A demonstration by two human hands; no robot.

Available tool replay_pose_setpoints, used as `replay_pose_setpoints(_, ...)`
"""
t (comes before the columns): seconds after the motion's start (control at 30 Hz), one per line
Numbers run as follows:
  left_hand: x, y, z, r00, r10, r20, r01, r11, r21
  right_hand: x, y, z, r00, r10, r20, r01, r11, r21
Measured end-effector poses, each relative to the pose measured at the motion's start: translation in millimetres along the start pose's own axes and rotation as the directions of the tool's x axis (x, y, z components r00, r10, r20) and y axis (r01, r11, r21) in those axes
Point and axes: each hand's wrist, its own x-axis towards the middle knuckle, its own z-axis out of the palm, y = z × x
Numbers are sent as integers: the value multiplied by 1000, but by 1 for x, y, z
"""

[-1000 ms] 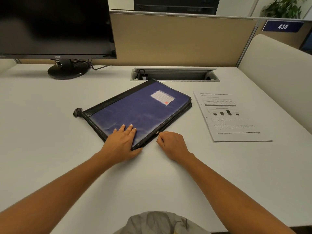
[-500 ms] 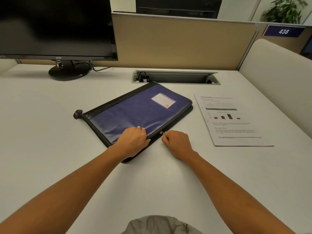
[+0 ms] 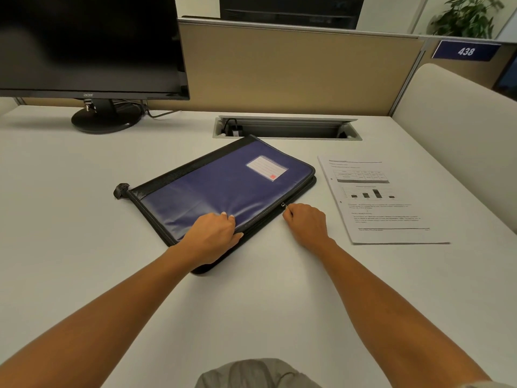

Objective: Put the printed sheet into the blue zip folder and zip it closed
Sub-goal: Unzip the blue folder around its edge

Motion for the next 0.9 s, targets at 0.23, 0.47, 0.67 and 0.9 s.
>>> replay_pose_setpoints(0.23, 0, 1, 0, 1000, 4, -14, -4, 1000, 13, 4, 1, 0, 997, 70, -19, -70, 998, 3)
replay_pose_setpoints(0.47, -5, 9, 4, 999, -41, -20, 42, 994, 99, -3, -4, 2, 1000, 21, 9, -20, 1000, -20)
replay_pose_setpoints(0.67, -6, 7, 3, 999, -44, 22, 41, 993, 109, -17, -18, 3, 995, -73, 68, 75, 997, -16)
replay_pose_setpoints(0.9, -4, 5, 0, 999, -36, 31, 33, 995, 94, -41, -48, 8, 950, -274, 150, 274, 962, 19)
